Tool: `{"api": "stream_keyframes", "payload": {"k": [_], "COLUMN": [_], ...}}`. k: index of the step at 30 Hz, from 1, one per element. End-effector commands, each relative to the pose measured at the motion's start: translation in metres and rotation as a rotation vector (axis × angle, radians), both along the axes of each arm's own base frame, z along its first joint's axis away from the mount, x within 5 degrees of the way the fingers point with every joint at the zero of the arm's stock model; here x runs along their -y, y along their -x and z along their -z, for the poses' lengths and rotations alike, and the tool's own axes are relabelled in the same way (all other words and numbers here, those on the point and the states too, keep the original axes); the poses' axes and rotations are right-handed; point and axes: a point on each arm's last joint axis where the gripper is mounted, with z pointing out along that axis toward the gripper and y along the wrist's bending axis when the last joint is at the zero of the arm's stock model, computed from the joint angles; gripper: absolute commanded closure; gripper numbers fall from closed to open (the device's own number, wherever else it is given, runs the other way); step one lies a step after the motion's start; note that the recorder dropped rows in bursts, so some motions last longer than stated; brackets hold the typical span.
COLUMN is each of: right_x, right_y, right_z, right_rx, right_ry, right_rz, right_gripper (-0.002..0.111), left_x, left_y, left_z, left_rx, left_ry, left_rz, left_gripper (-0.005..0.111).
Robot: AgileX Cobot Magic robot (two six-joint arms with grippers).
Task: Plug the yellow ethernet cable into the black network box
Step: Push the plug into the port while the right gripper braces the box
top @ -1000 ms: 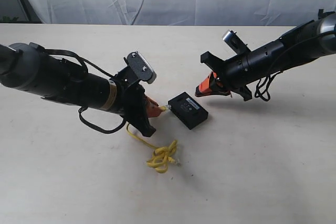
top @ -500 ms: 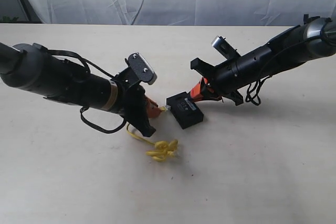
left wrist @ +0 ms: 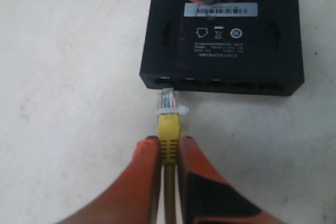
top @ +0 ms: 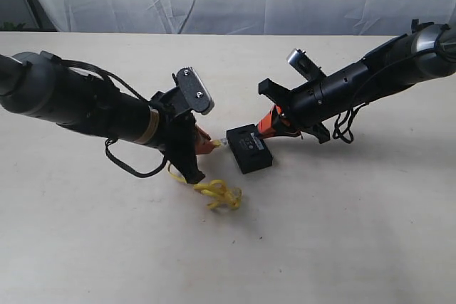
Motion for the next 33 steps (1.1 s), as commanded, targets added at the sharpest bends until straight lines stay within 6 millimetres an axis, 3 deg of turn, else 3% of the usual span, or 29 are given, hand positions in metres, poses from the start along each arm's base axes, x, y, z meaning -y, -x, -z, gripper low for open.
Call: {"api": "stream_keyframes", "payload": {"k": [1, 12, 18, 21, 26, 33], "right_x": [0.001, 0.005, 0.028, 0.034, 0.013, -0.014], "right_y": [0.000, -0.001, -0.008, -0.012, -0.010, -0.006], "right_z": [0.002, 0.001, -0.020, -0.021, 0.006, 0.013], "right_rx": [0.013, 0.051, 0.084, 0.097, 0.064, 0.116], "right_ry": [0.019, 0.018, -0.007, 0.001, 0.022, 0.046], "right_rz": [-0.018, -0.058, 0.000, 0.034, 0.044, 0.014], "right_gripper": [0.109, 0.109, 0.109, 0.109, 0.109, 0.109], "left_x": [0.000, -0.001, -0.001, -0.001, -0.001, -0.001], "left_y": [0.001, 0.001, 0.001, 0.000, 0.000, 0.000], "left_z": [-0.001, 0.003, -0.001, -0.003, -0.004, -0.004], "left_rx": [0.018, 0.029, 0.039, 0.054, 0.072, 0.073], "left_ry": [-0.026, -0.049, -0.048, -0.054, -0.060, -0.063], "left_rz": [0.047, 0.072, 0.070, 0.076, 0.095, 0.091], "left_gripper": [0.107, 0.107, 0.107, 0.107, 0.107, 0.107]}}
